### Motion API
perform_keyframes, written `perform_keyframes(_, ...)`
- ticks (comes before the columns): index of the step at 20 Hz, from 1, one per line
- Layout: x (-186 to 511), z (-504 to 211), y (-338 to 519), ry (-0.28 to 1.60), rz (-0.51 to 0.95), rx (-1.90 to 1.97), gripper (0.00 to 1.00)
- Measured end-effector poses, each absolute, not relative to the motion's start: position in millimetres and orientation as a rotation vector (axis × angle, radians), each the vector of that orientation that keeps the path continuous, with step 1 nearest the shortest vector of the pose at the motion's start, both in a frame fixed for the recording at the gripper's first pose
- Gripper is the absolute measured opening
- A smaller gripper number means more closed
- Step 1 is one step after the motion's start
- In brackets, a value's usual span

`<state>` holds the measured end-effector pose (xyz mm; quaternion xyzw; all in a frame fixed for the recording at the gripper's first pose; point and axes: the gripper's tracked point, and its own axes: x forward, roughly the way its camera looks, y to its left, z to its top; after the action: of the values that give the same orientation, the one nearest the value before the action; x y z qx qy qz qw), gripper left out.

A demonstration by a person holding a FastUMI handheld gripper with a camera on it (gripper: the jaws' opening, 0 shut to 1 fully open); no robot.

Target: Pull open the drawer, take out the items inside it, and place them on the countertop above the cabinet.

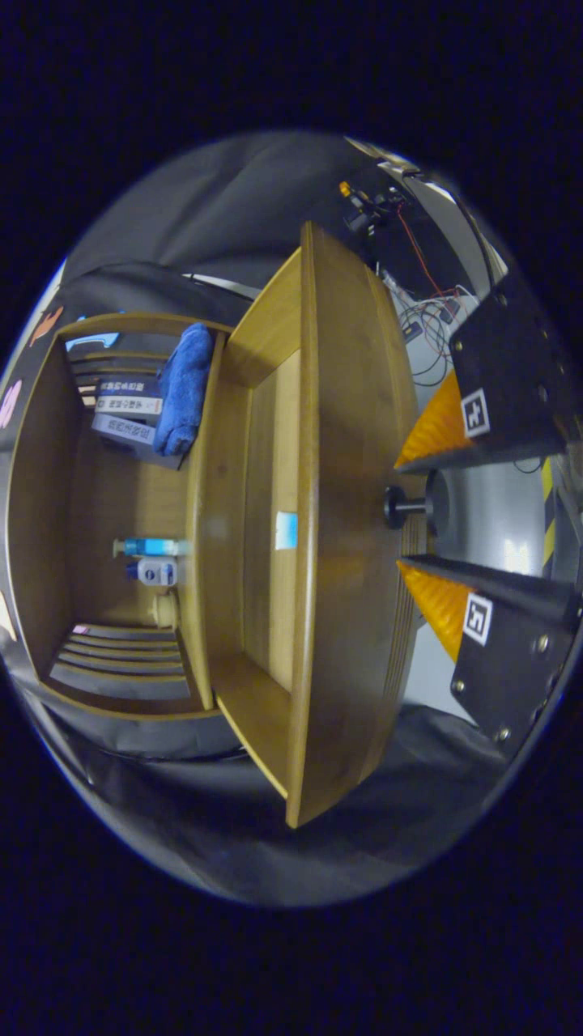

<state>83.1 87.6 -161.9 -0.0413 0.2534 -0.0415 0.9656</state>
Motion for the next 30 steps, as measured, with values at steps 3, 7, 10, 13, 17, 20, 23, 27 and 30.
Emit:
perform_keyframes(3,88,-111,91,0.409,-0.104,-0.124,0.63)
perform_keyframes(7,130,-46,107,0.296,-0.117,-0.151,0.61)
perform_keyframes(10,172,-26,106,0.306,-0.132,-0.160,0.59)
perform_keyframes(13,218,-32,112,0.358,-0.133,-0.083,0.60)
perform_keyframes(17,258,-57,114,0.449,-0.150,0.007,0.60)
perform_keyframes(20,269,-88,102,0.576,-0.207,0.002,0.60)
perform_keyframes(23,267,-123,94,0.726,-0.236,-0.018,0.60)
perform_keyframes(27,262,-158,86,0.869,-0.253,-0.005,0.60)
perform_keyframes(30,254,-187,90,0.995,-0.235,-0.003,0.60)
